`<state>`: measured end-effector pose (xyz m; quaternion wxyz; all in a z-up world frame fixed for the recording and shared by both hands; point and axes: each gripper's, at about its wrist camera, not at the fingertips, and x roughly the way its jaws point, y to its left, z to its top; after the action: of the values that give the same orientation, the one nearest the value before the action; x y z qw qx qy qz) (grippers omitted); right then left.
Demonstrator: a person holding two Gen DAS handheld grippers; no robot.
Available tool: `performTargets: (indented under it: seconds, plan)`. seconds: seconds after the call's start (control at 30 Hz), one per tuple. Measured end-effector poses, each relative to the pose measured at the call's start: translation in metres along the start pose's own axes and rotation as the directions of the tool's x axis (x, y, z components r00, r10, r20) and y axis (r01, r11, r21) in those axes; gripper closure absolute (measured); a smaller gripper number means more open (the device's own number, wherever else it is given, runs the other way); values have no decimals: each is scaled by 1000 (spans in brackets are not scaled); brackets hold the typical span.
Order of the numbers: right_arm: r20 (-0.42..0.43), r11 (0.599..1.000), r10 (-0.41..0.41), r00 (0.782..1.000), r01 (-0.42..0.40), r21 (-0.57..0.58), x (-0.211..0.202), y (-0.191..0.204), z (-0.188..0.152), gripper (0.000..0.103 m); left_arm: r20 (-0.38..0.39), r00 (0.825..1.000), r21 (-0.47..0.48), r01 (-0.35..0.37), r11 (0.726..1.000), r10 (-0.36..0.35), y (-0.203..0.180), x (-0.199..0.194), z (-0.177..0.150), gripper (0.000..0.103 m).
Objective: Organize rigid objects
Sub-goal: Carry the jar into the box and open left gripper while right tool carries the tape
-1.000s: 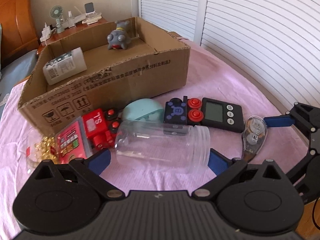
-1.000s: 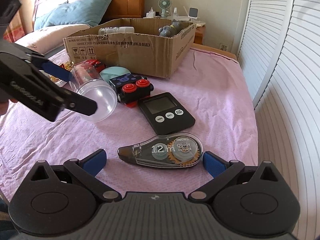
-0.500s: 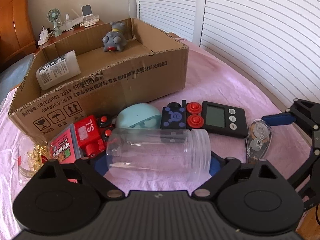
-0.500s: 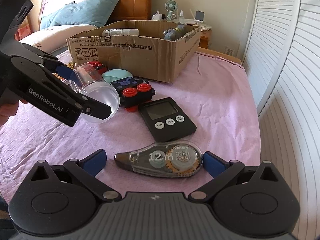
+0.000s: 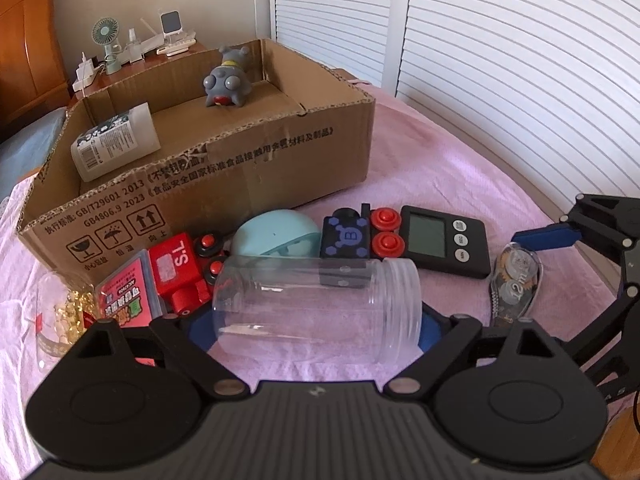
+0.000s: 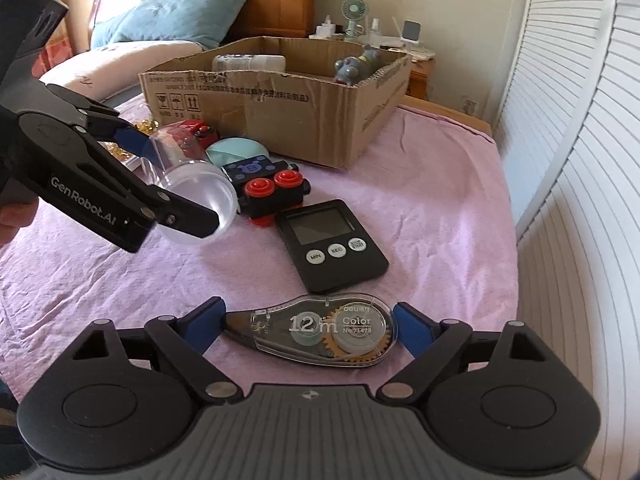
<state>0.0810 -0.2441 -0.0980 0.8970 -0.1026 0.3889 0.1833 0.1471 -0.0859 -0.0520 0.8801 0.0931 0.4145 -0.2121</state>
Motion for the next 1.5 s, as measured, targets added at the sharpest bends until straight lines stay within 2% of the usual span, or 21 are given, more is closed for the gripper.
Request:
performTargets:
  seconds: [0.4, 0.6, 0.77, 1.07, 1.33, 1.5]
  plan:
    - [-68, 998, -30, 997, 34, 47, -12, -1, 9, 10, -15, 999, 42, 29, 999, -29, 4, -32, 1, 11]
    - [-68, 999, -7, 998, 10, 46, -28, 4, 20, 10, -28, 999, 63, 27, 998, -25, 10, -54, 1, 11]
    - [-48, 999, 25, 999, -23, 44, -39, 10, 36, 10, -28, 999, 26, 25, 999, -25, 22, -68, 6, 11]
    - [27, 999, 45, 999, -45, -10, -50, 23, 74, 10, 51, 998, -14, -45, 999, 46, 50, -84, 38, 11]
    - [94, 999, 44, 995, -41, -33, -49, 28, 111, 10, 84, 990, -70, -111, 991, 117, 83, -62, 79, 11]
    - [119, 999, 47, 992, -43, -32, -43, 28, 127, 10, 93, 984, -121, -140, 983, 152, 99, -47, 92, 11]
